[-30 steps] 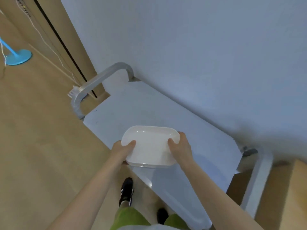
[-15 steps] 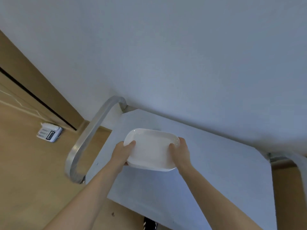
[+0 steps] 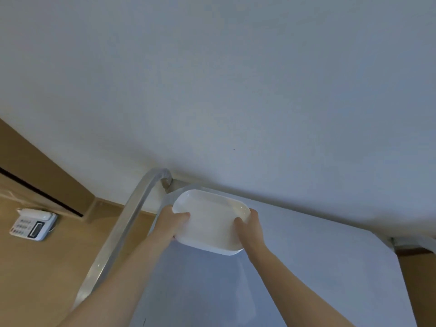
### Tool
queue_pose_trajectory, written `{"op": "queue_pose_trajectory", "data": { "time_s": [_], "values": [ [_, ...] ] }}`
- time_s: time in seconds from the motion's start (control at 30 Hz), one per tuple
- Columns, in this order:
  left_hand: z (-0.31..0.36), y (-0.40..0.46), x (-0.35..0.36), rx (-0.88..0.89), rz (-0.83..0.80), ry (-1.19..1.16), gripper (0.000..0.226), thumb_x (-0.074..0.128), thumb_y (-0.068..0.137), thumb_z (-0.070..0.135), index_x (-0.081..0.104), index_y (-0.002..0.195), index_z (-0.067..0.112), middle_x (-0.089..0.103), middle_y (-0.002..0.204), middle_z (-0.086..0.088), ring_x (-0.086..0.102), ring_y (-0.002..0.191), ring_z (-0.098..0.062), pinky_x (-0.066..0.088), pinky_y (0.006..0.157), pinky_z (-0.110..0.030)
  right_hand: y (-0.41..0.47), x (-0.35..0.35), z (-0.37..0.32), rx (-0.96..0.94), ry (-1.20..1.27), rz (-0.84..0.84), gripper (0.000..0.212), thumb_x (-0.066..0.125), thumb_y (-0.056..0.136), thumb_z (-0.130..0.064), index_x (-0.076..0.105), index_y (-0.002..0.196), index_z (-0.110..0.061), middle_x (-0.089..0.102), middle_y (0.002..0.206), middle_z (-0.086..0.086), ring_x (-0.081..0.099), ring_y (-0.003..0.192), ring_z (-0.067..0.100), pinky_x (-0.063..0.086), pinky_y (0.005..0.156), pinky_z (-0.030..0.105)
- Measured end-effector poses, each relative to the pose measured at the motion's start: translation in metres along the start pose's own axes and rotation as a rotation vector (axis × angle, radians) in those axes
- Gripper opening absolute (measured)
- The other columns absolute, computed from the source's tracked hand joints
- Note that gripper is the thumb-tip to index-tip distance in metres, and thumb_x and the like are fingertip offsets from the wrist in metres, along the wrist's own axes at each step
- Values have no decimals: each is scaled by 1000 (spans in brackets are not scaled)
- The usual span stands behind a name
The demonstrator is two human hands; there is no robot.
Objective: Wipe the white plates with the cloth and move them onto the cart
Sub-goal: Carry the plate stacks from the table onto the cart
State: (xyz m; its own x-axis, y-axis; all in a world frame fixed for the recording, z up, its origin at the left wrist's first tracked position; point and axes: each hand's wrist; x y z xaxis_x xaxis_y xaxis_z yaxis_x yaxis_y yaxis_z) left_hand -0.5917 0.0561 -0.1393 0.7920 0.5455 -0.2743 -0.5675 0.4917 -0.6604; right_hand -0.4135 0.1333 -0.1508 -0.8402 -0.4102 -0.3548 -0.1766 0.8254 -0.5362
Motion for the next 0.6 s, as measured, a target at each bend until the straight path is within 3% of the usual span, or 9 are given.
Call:
{"op": "queue_pose_trajectory", "data": {
  "time_s": [0.2, 0.33, 0.47, 0.6],
  "values": [
    [5, 25, -6, -41, 7, -18, 22, 59, 88, 9, 49, 106, 17, 54, 87, -1, 54, 90, -28, 50, 66, -34, 18, 13, -14, -5, -16, -4, 46, 45, 89, -13, 36, 134, -18, 56, 118, 5, 53, 100, 25, 45, 84, 36],
    [7, 39, -8, -25, 29, 17, 24, 58, 86, 7, 49, 108, 14, 56, 91, -5, 53, 89, -28, 48, 72, -35, 28, 16, -19, -15, -71, -20, 48, 46, 90, -14, 34, 136, -16, 55, 122, 8, 52, 104, 27, 43, 83, 34],
    [9, 46, -5, 5, 36, 18, 24, 59, 86, 4, 50, 106, 13, 53, 80, 0, 51, 76, -20, 44, 71, -32, 34, 18, -19, -2, -85, -4, 46, 47, 90, -15, 35, 135, -13, 54, 123, 11, 53, 104, 29, 44, 83, 36],
    [7, 49, -6, 30, 35, 31, 29, 59, 86, 3, 52, 114, 10, 56, 87, -4, 53, 86, -26, 45, 75, -34, 34, 22, -16, 6, -60, 28, 50, 47, 90, -14, 33, 138, -15, 52, 126, 11, 52, 110, 31, 44, 87, 36]
  ]
}}
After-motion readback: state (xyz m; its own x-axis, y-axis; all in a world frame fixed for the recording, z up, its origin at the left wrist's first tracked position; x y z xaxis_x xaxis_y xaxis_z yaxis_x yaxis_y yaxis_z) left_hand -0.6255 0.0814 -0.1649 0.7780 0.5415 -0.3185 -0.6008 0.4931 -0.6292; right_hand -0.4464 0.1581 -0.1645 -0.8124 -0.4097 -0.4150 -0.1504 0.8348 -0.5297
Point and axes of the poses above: each hand's wrist, its own y-axis towards the middle knuckle, its own x-axis out of the palm, z = x × y
